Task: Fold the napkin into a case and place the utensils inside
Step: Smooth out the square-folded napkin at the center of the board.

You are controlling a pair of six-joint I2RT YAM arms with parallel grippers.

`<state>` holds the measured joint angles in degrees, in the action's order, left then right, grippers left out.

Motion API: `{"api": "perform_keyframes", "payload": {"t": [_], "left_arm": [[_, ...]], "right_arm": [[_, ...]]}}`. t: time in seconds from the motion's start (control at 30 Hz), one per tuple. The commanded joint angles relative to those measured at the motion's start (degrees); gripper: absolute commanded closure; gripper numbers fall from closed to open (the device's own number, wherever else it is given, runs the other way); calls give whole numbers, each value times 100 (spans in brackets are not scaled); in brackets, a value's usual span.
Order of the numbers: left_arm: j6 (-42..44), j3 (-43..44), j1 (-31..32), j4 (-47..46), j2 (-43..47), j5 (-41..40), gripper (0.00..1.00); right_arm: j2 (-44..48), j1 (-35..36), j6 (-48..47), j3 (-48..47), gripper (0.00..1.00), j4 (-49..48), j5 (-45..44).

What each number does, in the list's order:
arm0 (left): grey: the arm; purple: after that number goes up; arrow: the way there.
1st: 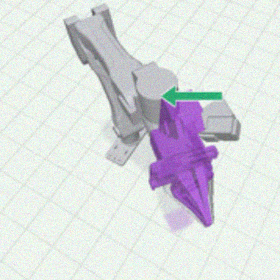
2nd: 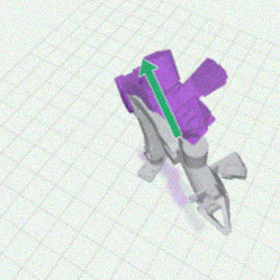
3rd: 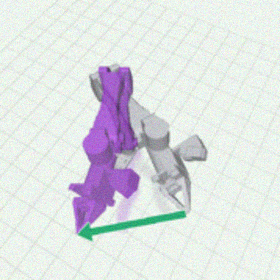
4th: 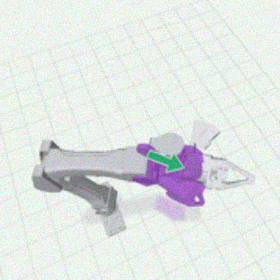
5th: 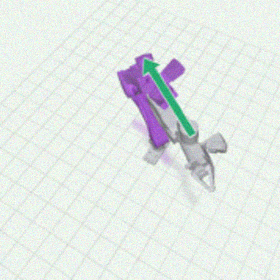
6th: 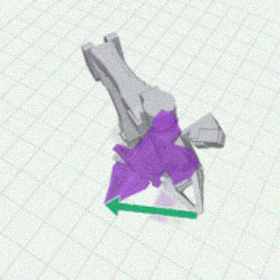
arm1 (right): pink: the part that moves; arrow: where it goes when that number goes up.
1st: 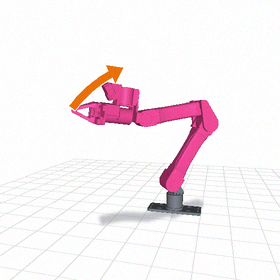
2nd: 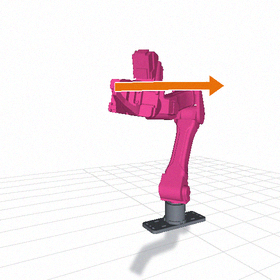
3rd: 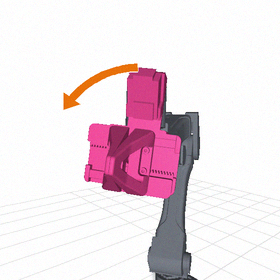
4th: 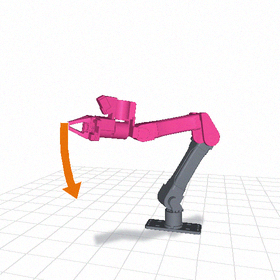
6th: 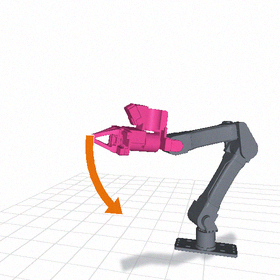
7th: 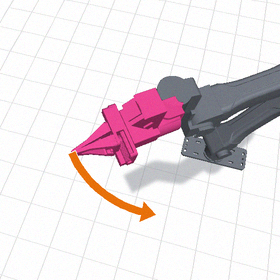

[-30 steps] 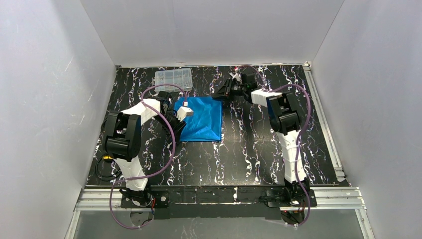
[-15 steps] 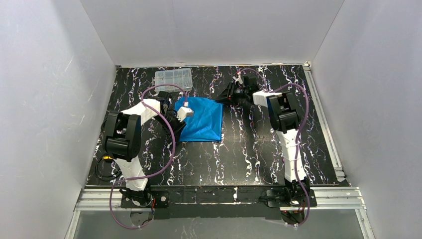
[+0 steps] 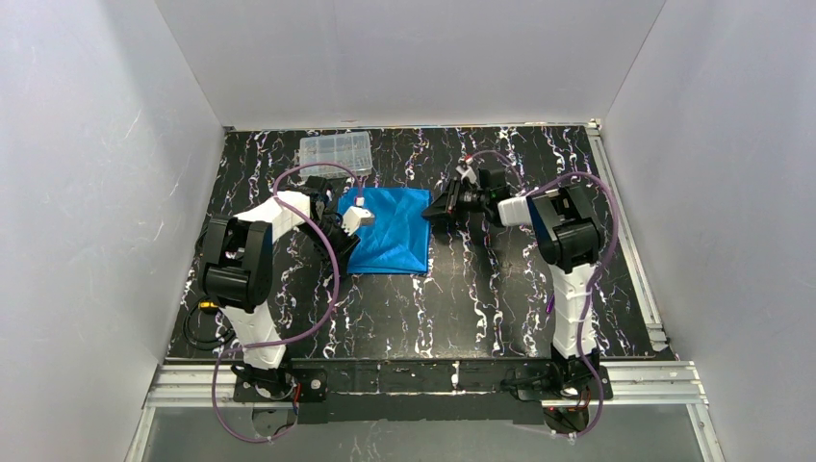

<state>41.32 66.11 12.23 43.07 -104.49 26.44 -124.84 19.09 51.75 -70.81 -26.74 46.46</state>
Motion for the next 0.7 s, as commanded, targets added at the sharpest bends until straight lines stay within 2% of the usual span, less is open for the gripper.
{"api": "perform_keyframes", "payload": {"t": [0.0, 0.13, 0.27, 0.47, 0.67], "left_arm": [[94, -50, 8, 6, -4, -256, 65], [121, -58, 8, 3, -3, -278, 65], [160, -68, 6, 9, 0, -330, 65], [171, -50, 8, 31, 46, -332, 65], [155, -39, 8, 43, 75, -322, 65]], "right_arm": [[-368, 15, 266, 27, 79, -507, 10], [-418, 27, -298, -312, 84, 414, -362], [63, 74, -805, -194, 85, 1054, -746], [1101, 529, -711, 677, 84, 899, -807], [1217, 1114, -129, 1406, 84, 167, -601]]}}
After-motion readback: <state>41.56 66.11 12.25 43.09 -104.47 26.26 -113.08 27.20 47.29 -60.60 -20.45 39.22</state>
